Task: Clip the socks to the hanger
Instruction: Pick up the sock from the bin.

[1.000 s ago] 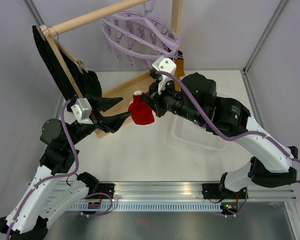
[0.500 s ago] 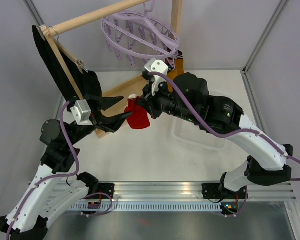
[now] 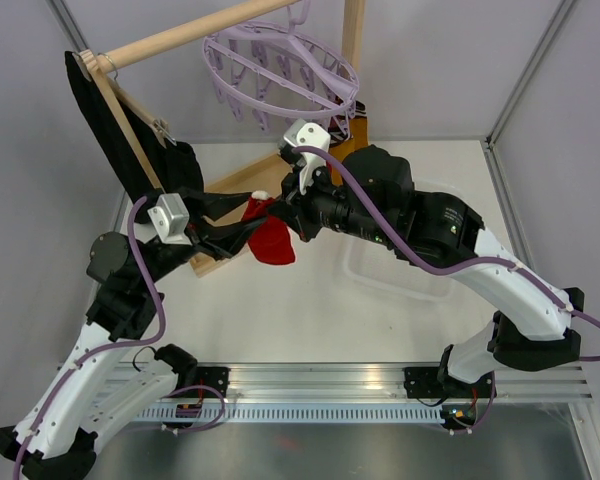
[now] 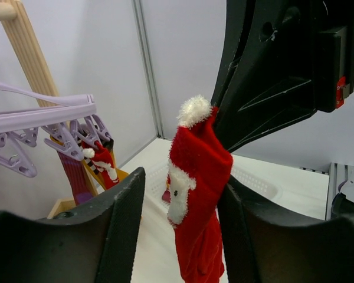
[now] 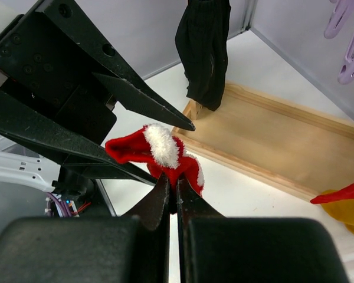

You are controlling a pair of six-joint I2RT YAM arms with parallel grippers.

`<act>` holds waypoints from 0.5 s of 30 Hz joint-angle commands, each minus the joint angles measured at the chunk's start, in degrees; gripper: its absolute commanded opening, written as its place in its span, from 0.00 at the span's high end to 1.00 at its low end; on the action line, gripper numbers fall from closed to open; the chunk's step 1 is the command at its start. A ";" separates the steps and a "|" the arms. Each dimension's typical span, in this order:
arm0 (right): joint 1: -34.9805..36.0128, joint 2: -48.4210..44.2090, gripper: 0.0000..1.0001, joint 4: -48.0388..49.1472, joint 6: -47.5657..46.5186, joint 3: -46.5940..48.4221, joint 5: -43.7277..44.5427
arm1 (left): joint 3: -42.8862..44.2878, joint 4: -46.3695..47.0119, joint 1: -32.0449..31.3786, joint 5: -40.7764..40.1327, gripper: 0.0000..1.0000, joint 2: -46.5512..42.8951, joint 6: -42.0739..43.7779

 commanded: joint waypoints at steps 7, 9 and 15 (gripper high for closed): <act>-0.10 -0.93 1.00 1.09 0.43 -0.76 -0.41 | 2.24 3.74 -0.11 0.43 0.64 -0.17 -0.18; -0.10 -0.85 1.00 1.09 0.43 -0.85 -0.33 | 2.50 3.66 -0.11 1.30 0.76 0.09 -0.62; -0.10 -0.85 0.57 2.40 2.10 -2.16 6.60 | 4.43 -1.25 -0.11 -1.67 0.98 1.32 -2.20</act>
